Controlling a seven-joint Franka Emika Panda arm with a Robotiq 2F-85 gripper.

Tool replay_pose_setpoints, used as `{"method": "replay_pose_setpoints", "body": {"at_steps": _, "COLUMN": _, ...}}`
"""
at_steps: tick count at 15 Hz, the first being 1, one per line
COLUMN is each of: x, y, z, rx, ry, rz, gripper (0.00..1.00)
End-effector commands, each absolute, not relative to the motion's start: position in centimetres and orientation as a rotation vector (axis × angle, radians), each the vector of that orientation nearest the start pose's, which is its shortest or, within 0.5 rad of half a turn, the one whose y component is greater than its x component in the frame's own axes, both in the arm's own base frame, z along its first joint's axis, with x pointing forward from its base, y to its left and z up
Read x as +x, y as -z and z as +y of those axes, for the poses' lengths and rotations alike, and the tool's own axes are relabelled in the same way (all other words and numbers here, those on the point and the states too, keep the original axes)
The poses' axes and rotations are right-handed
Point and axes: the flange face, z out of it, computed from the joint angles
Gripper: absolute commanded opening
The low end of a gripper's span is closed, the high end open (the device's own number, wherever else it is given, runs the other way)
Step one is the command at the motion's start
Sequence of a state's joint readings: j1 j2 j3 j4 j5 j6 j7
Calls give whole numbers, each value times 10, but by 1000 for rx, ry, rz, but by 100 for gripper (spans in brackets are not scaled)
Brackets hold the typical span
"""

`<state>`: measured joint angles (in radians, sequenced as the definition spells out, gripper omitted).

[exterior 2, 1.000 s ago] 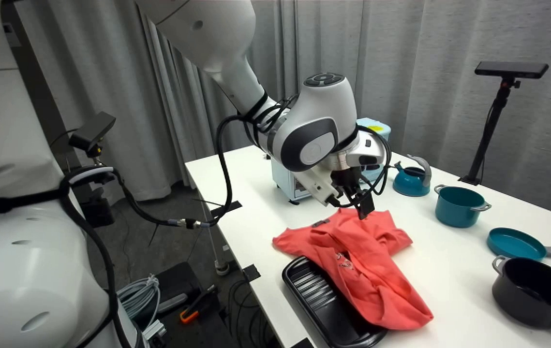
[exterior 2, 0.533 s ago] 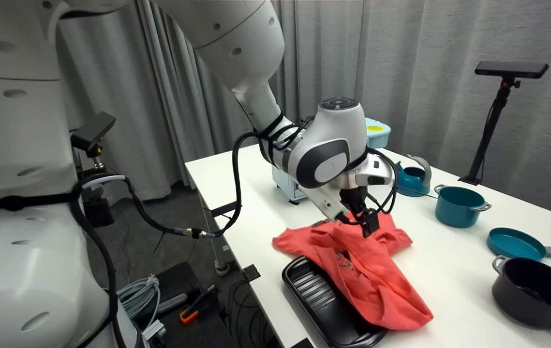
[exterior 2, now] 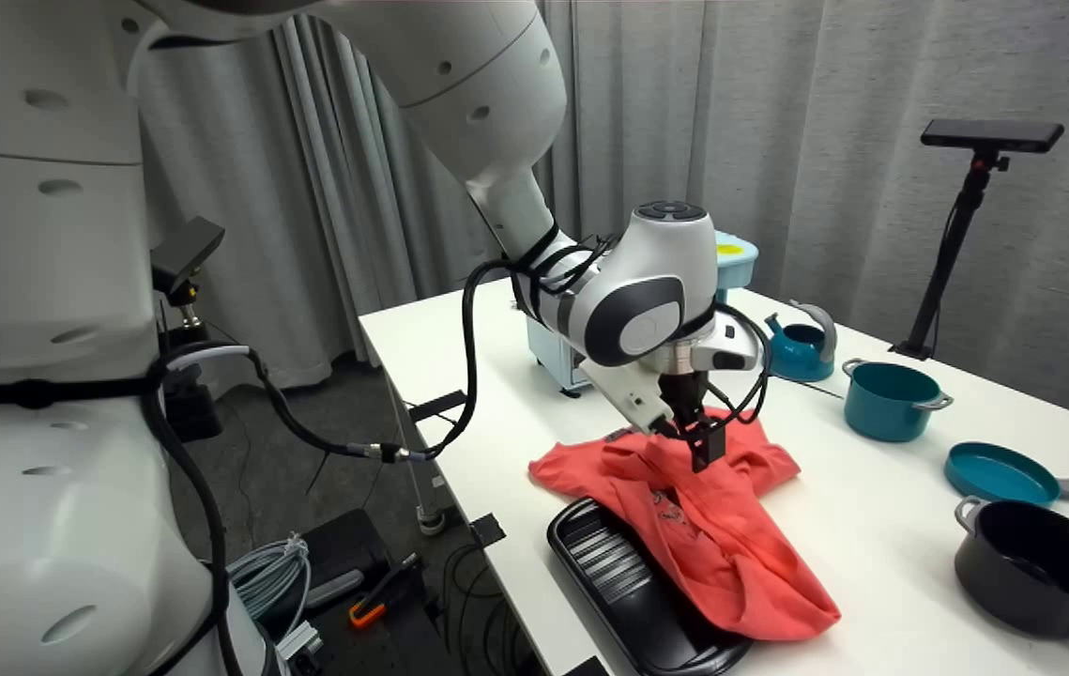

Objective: Unfold the orange cloth

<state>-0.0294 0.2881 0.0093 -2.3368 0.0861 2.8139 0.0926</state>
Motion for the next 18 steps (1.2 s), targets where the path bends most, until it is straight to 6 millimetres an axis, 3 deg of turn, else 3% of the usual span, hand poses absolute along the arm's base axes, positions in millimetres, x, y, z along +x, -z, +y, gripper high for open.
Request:
{"method": "replay_pose_setpoints", "body": {"at_steps": 1, "x": 540, "y": -234, "z": -9, "rx": -3077, "ry": 223, "rz": 257, "gripper": 77}}
{"method": "replay_pose_setpoints", "body": {"at_steps": 2, "x": 540, "y": -233, "z": -7, "rx": -3077, "ry": 208, "rz": 255, "gripper": 62}}
{"method": "replay_pose_setpoints", "body": {"at_steps": 10, "x": 539, "y": -232, "z": -4, "rx": -3080, "ry": 149, "rz": 265, "gripper": 1}}
{"method": "replay_pose_setpoints", "body": {"at_steps": 14, "x": 541, "y": -233, "z": -5, "rx": -3084, "ry": 187, "rz": 301, "gripper": 0}}
{"method": "replay_pose_setpoints", "body": {"at_steps": 18, "x": 549, "y": -238, "z": -16, "rx": -3132, "ry": 370, "rz": 380, "gripper": 1}}
